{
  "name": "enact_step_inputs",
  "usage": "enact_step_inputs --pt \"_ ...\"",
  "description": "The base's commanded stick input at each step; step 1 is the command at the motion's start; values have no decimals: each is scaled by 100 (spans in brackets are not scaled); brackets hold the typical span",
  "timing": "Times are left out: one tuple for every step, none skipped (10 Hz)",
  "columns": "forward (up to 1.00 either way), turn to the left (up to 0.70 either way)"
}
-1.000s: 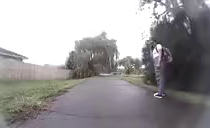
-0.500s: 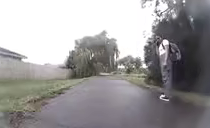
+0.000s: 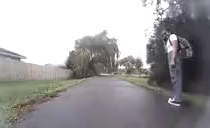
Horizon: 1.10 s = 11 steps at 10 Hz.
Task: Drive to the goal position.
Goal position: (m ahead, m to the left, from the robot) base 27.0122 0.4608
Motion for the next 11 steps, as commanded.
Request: enact_step_inputs --pt "85 0" --pt "85 0" --pt "85 0" --pt "85 0" --pt "85 0" --pt "85 0" --pt "85 0" --pt "85 0" --pt "85 0" --pt "85 0" --pt "85 0"
